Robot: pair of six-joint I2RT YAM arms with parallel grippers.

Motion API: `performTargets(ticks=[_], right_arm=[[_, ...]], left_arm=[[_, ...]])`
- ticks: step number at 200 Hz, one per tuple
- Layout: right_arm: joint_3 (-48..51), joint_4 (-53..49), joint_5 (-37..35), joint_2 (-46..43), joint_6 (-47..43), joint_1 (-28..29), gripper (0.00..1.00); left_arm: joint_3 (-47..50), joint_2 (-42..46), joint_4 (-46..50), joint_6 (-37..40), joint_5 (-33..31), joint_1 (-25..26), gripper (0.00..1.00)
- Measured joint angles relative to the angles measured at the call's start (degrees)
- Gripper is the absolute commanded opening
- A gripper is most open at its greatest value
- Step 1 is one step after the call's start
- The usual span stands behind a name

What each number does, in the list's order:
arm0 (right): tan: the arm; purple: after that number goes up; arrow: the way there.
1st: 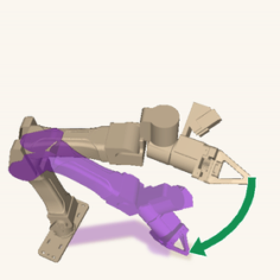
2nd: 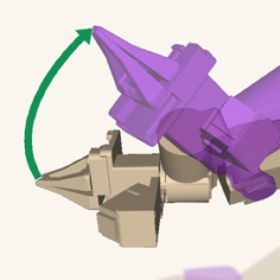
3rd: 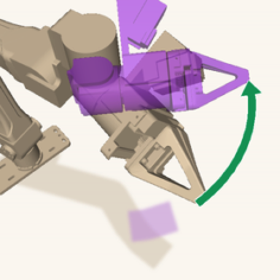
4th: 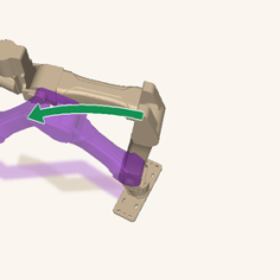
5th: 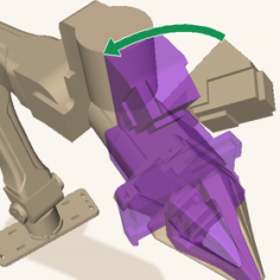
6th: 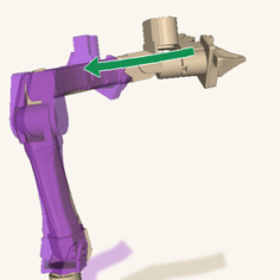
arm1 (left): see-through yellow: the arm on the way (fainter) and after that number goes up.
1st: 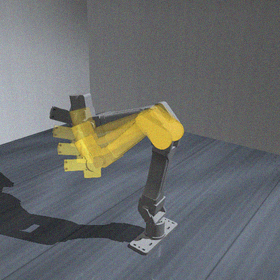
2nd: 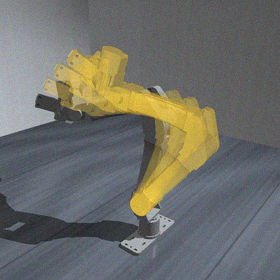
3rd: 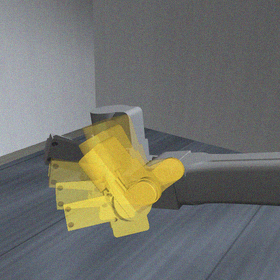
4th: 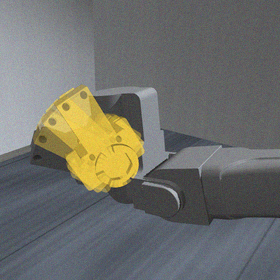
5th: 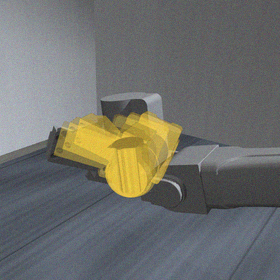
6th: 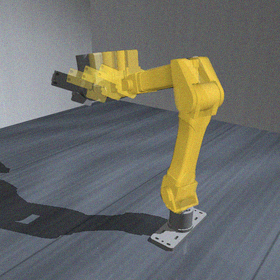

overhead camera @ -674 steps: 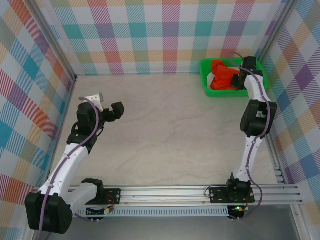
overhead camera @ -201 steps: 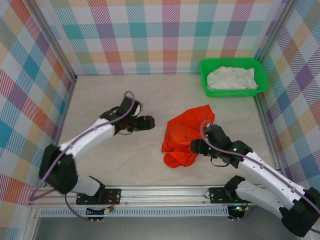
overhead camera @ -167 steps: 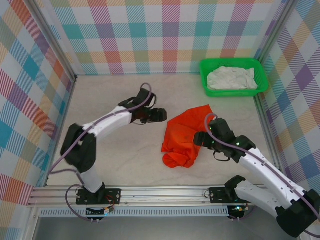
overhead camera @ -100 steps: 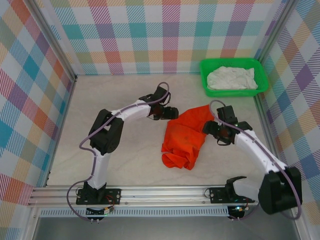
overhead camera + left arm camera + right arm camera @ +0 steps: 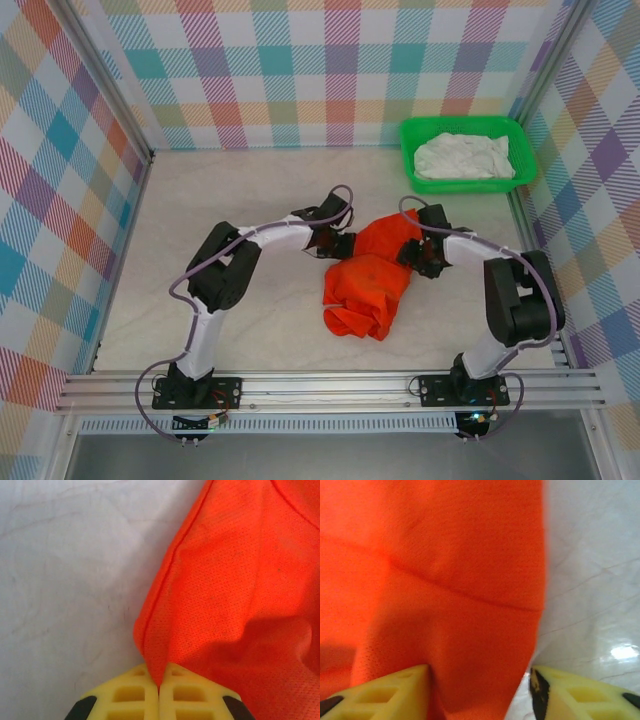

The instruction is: Fold and stack the t-shirts

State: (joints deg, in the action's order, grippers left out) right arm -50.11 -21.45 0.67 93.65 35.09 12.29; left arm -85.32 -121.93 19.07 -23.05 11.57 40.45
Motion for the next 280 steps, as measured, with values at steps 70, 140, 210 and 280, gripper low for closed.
performTargets(ticks=[70, 140, 210, 280], right_arm=[[-16.9, 1.3, 11.5, 14.7, -1.9, 1.1, 0.20], [-55.9, -8.6, 18.4, 37.1, -5.4, 14.4, 0.23], [-70.4, -17.1, 20.4, 42.6, -6.3, 21.7, 0.41], [-30.3, -16.7, 5.7, -0.9, -4.5, 20.2, 0.60]], left_arm=[[18.6, 20.2, 1.8, -2.2, -7.0, 1.0, 0.00], [34.6, 39.9, 3.1, -9.1, -11.1, 1.9, 0.00], [36.1, 41.7, 3.8, -12.2, -11.8, 4.8, 0.00], [35.6, 41.7, 5.4, -12.1, -12.8, 5.1, 0.00]])
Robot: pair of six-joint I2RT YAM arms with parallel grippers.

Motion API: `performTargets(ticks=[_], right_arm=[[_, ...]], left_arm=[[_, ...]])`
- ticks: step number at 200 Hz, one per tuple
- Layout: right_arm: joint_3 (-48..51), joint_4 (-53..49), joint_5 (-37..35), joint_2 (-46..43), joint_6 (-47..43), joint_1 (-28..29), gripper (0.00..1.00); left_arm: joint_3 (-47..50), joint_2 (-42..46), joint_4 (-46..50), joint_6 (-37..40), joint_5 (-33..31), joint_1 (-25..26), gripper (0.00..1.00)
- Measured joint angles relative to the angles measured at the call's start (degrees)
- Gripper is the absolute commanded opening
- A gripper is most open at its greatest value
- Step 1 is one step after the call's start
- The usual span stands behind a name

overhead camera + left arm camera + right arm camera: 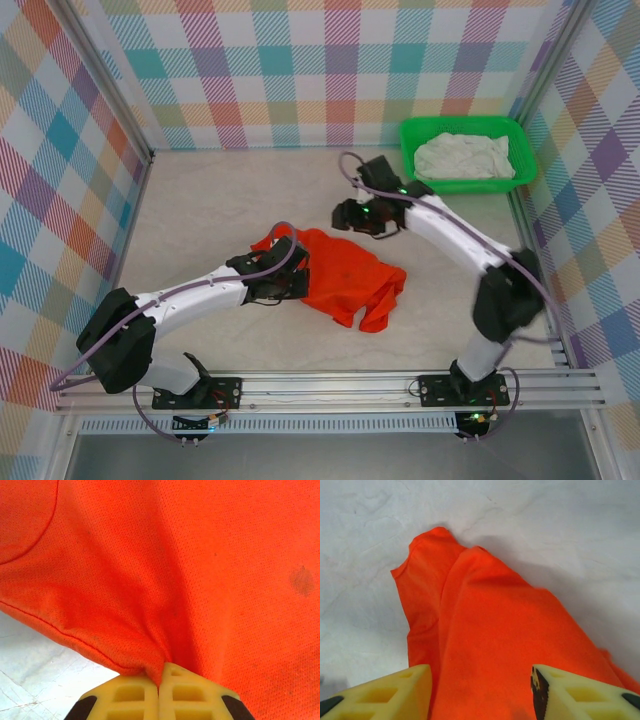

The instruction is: Fold and stack the t-shirts

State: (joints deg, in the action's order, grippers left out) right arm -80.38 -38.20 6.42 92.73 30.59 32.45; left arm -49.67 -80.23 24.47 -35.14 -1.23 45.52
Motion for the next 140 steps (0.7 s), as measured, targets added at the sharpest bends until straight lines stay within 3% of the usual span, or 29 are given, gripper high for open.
performTargets(ticks=[31, 62, 72, 89, 140], right_arm=[[16.8, 0.1, -3.8, -17.5, 3.7, -0.2, 0.67], [33.0, 0.4, -3.1, -28.2, 9.1, -0.2, 0.73], [37.9, 1.4, -2.3, -30.4, 11.3, -0.2, 0.79], [43.6, 3.7, -0.8, -31.6, 13.6, -0.2, 0.87], [46.5, 15.8, 2.2, -24.6, 16.6, -0.2, 0.87]], left_arm=[[-1.5, 0.0, 1.3, 0.2, -0.6, 0.0, 0.00], [-2.9, 0.4, 2.1, 0.4, -1.0, 0.0, 0.00], [-3.2, 0.6, 2.5, 0.5, -1.0, 0.0, 0.00], [-3.8, 0.9, 2.8, 0.8, -1.1, 0.0, 0.00], [-4.2, 1.5, 3.1, 1.5, -1.0, 0.1, 0.00]])
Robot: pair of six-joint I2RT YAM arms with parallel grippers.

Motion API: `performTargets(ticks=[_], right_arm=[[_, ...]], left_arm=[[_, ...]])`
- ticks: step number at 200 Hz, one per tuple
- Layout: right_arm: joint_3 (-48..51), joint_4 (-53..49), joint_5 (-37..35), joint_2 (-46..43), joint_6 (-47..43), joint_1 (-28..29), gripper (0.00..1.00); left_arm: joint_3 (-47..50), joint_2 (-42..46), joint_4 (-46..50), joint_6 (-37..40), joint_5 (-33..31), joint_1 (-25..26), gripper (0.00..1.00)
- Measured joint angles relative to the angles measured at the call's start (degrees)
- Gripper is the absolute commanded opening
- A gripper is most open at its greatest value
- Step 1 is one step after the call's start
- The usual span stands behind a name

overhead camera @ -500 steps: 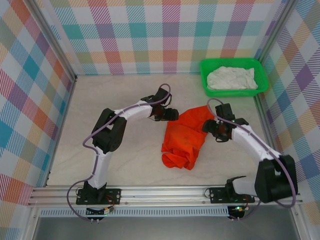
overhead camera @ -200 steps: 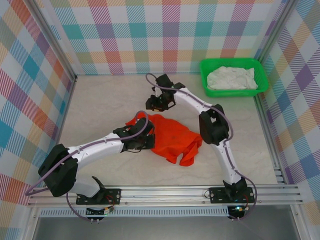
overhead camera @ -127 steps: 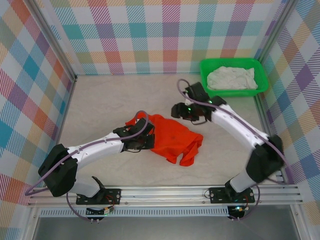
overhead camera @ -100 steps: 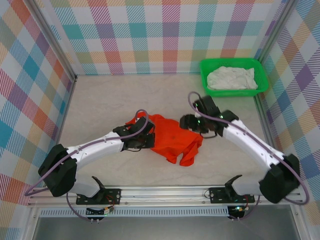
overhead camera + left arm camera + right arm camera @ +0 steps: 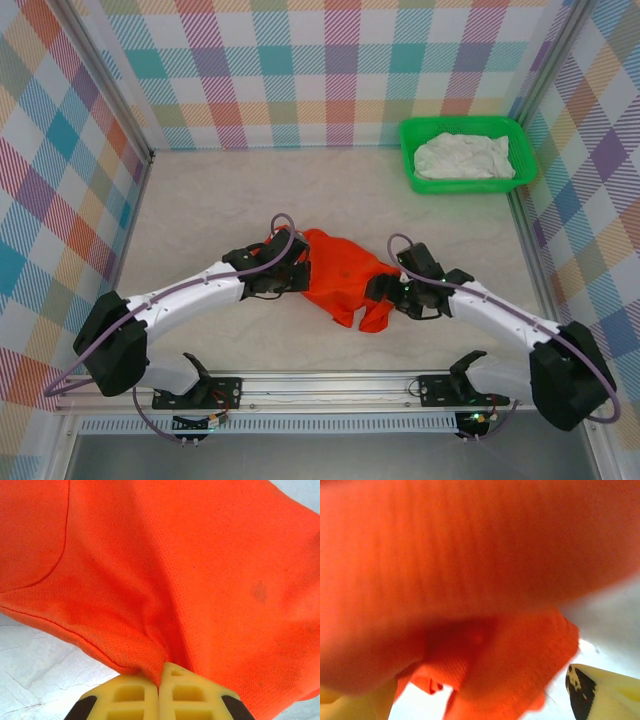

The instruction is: Fold and stack the t-shirts

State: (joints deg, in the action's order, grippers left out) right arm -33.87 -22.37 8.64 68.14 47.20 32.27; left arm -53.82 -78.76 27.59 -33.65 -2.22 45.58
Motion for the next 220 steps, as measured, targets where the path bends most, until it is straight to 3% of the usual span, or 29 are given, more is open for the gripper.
performTargets(ticks=[63, 141, 186, 220], right_arm=[[-9.5, 14.4, 6.7, 21.9, -1.5, 0.0, 0.74], [-48.2, 17.2, 22.0, 55.3, -5.2, 2.1, 0.68], [-58.9, 10.8, 23.6, 58.9, -6.1, 5.4, 0.74], [-59.3, 1.8, 17.5, 52.0, -10.0, 5.7, 0.84]], left_arm=[[-1.4, 2.4, 3.8, 0.5, -0.3, 0.0, 0.00], [-3.9, 9.4, 13.4, 0.6, -10.3, 0.0, 0.00], [-2.5, 10.8, 15.1, -0.2, -12.6, 0.0, 0.00], [-2.5, 13.8, 17.2, -0.2, -14.6, 0.0, 0.00]])
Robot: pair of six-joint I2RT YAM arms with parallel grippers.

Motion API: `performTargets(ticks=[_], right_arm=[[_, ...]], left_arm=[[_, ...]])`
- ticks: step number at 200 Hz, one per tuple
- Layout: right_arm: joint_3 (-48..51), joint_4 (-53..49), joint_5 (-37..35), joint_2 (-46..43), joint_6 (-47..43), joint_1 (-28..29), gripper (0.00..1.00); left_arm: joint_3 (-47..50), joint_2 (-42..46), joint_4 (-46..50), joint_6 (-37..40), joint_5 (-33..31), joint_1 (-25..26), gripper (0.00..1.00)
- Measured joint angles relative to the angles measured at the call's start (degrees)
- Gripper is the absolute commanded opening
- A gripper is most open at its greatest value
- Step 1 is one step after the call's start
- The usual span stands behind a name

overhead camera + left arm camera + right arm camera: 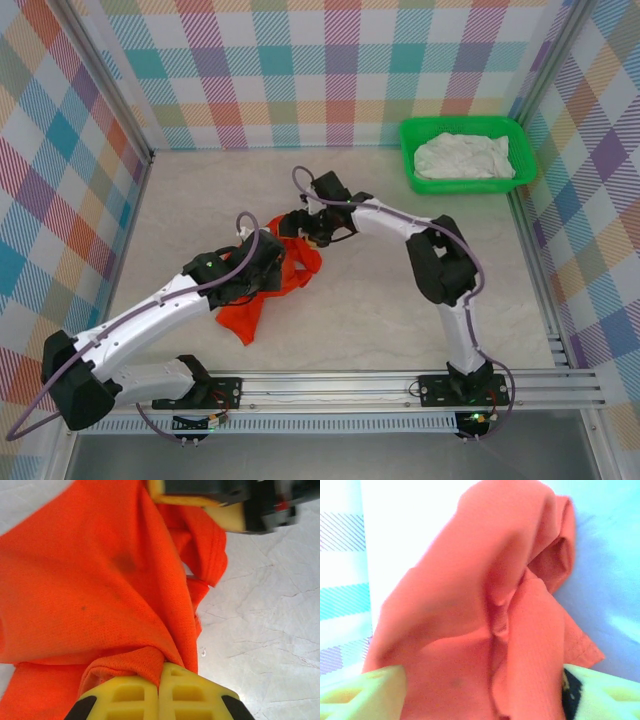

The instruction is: Fold and stack the t-shirts

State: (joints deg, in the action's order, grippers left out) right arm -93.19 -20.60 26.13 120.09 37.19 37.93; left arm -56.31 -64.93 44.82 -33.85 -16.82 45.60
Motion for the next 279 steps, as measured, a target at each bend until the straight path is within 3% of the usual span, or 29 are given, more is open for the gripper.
performTargets(ticks=[41, 69, 88, 131, 175, 226, 279], right_arm=[[9.1, -5.2, -9.2, -21.3, -1.8, -0.4, 0.85], [21.2, -2.8, -8.8, -33.7, 1.3, -0.4, 0.79], [30.0, -1.3, -8.0, -37.4, 3.0, 1.2, 0.77], [42.6, 2.3, -8.2, -37.3, 5.7, 11.2, 0.71], [53.8, 19.8, -7.5, -37.0, 20.0, 12.0, 0.73], [54.6, 36.1, -9.5, -35.0, 35.9, 12.0, 0.69], [52.1, 48.7, -8.9, -23.0, 49.9, 12.1, 0.62]], left_arm=[[-0.1, 1.6, 0.7, 0.0, -0.1, 0.0, 0.00], [-0.3, 1.5, 0.7, -0.5, 1.3, 0.0, 0.00], [-1.4, 0.9, 0.8, -1.2, 1.9, 0.0, 0.00], [-5.9, -1.6, 1.6, -1.6, 2.4, 0.0, 0.00], [-7.7, -3.1, 1.7, -1.6, 2.8, 0.0, 0.00], [-7.7, -3.3, 1.7, -2.0, 3.3, 0.0, 0.00], [-7.7, -3.3, 1.6, -2.8, 4.0, 0.0, 0.00]])
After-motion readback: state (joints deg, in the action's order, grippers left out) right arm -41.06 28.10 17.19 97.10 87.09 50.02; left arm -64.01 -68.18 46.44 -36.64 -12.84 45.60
